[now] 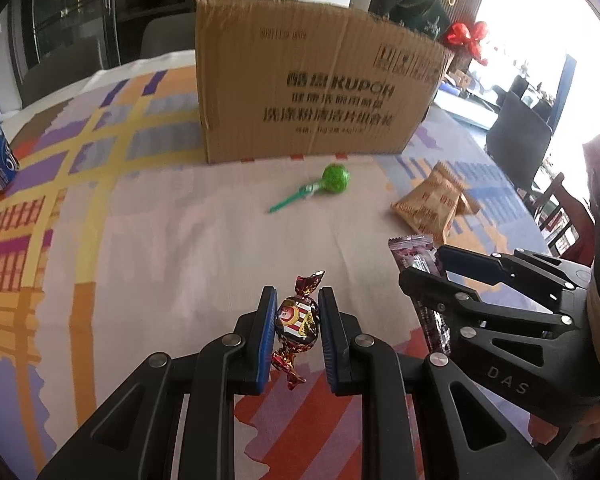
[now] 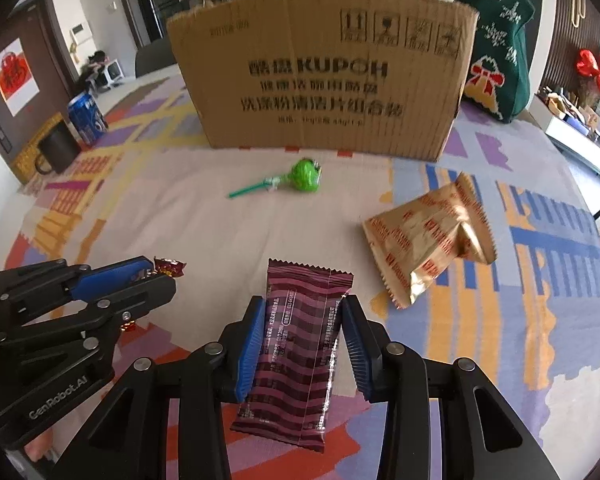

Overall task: Organize snacks
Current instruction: 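Carry both snacks into the cardboard box and open both tools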

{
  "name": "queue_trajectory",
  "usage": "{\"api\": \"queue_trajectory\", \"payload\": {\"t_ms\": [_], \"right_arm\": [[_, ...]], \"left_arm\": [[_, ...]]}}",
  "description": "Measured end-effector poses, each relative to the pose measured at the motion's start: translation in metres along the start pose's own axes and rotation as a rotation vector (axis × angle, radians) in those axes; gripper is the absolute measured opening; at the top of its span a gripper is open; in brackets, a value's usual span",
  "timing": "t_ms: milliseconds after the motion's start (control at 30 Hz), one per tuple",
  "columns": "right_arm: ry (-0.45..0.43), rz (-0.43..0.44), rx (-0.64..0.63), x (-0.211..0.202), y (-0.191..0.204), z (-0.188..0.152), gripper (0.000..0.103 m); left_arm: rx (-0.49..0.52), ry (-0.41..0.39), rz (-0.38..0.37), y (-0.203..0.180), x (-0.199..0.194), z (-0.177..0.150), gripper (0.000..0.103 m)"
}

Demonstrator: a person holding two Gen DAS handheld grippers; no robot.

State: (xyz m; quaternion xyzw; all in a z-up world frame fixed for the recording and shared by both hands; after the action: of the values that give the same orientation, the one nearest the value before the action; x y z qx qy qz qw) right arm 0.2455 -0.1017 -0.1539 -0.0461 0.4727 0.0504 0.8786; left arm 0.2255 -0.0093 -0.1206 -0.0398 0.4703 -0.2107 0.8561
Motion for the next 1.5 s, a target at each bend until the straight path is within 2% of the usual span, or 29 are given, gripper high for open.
{"api": "queue_trajectory", "payload": {"t_ms": [400,800,1033,1500], "right_arm": [[-0.130,0.051,0.020,-0.039,-0.008,0.038,0.040],[-0.282,0.048,0.021,-0.069,-0.014,0.093,0.040],[-0.344,0.046,0.025,-0.078,-0.018,0.121,0.040],[-0.399,0.028,0.042,-0.077,-0.033,0.183,0.040]], "left_arm": [[0.041,-0.118,0.025,-0.011,-0.031,0.047,0.022],[0.065,-0.228,0.049,-0.012,-0.049,0.105,0.022],[0.081,-0.264,0.061,-0.010,-0.054,0.134,0.022],[0.101,-0.289,0.058,-0.004,-0.046,0.200,0.022]]}}
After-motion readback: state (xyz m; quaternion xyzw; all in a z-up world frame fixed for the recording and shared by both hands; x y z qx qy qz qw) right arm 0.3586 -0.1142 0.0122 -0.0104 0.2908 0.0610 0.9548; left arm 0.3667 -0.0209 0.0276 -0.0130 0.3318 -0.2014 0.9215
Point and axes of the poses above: each gripper's, at about its wrist camera, not at the fingertips, and x roughly the way its jaws point, y to its left, z to its top, the point moved 3 cm from there along x, roughly the way its jaws point, and after that the axes turned 8 degrees about -z, right-handed, at the moved point
